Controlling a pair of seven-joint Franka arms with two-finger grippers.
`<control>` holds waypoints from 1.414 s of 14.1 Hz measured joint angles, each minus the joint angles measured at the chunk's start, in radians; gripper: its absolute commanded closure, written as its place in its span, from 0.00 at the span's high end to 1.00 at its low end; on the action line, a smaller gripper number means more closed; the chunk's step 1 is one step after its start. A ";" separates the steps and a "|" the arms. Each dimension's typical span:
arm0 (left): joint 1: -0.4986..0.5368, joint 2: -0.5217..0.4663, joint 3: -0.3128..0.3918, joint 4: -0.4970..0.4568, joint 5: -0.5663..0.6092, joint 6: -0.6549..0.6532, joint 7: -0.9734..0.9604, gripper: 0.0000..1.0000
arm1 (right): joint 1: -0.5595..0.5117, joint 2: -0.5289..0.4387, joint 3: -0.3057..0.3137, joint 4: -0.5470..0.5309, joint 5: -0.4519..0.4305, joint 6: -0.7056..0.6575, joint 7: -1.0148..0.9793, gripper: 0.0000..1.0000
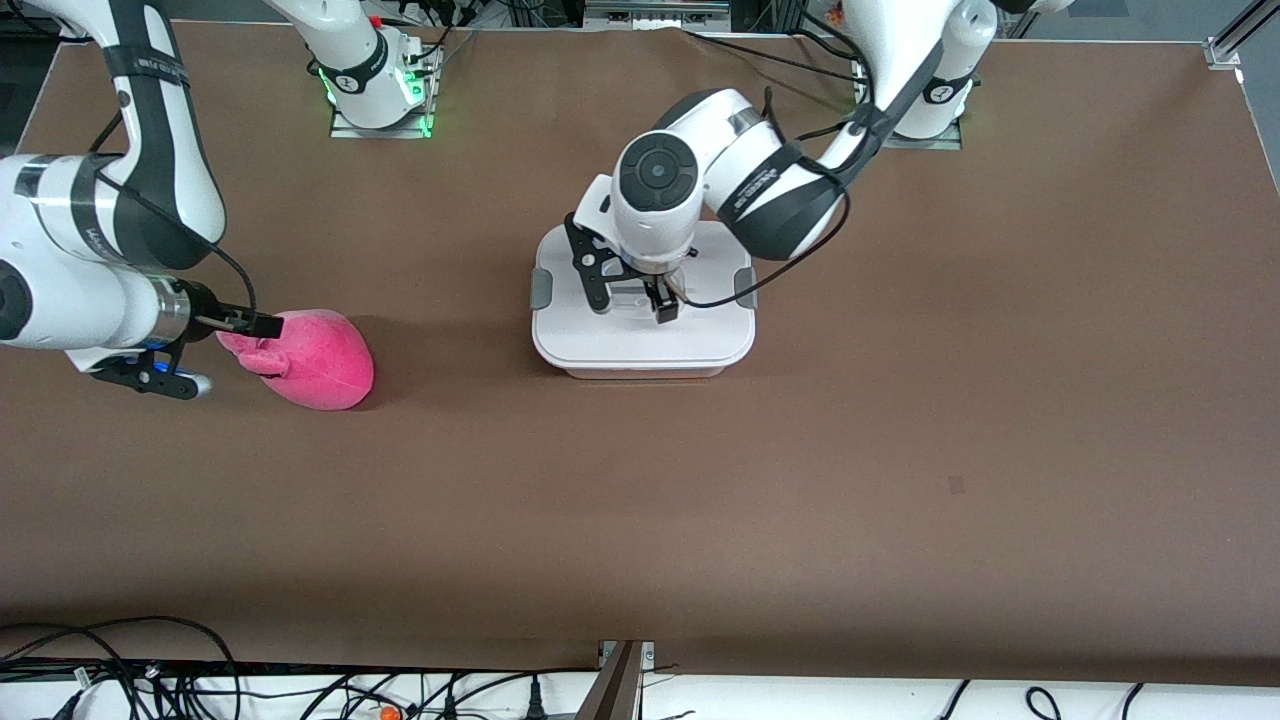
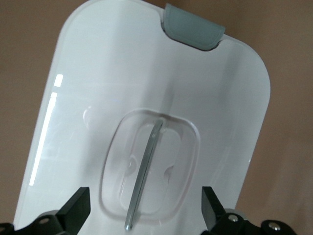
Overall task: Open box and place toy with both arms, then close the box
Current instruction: 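Lift the lid with the left gripper while the right gripper grasps the plush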
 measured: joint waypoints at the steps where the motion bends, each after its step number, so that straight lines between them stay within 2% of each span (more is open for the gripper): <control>1: -0.005 0.013 0.000 -0.001 0.003 0.021 0.023 0.98 | -0.001 -0.005 -0.001 -0.017 0.005 0.003 0.009 1.00; 8: -0.004 0.031 0.003 -0.014 0.003 0.034 0.072 0.14 | -0.001 -0.025 -0.002 -0.136 0.023 0.159 0.079 1.00; 9: -0.004 0.032 0.003 -0.015 0.003 0.034 0.072 0.08 | -0.001 -0.025 -0.002 -0.152 0.032 0.188 0.081 1.00; 11: -0.004 0.033 0.003 -0.016 0.003 0.033 0.073 0.00 | -0.001 -0.025 -0.002 -0.187 0.038 0.241 0.084 1.00; 17: -0.005 0.017 -0.006 -0.012 0.004 -0.001 0.091 0.00 | -0.001 -0.025 -0.003 -0.229 0.038 0.325 0.088 0.98; 19: -0.004 -0.012 -0.014 -0.005 0.004 -0.032 0.091 0.00 | -0.001 -0.025 -0.003 -0.243 0.038 0.363 0.088 0.45; 20: -0.003 -0.031 -0.017 -0.003 0.003 -0.051 0.090 0.00 | -0.001 -0.025 -0.003 -0.250 0.038 0.378 0.088 0.29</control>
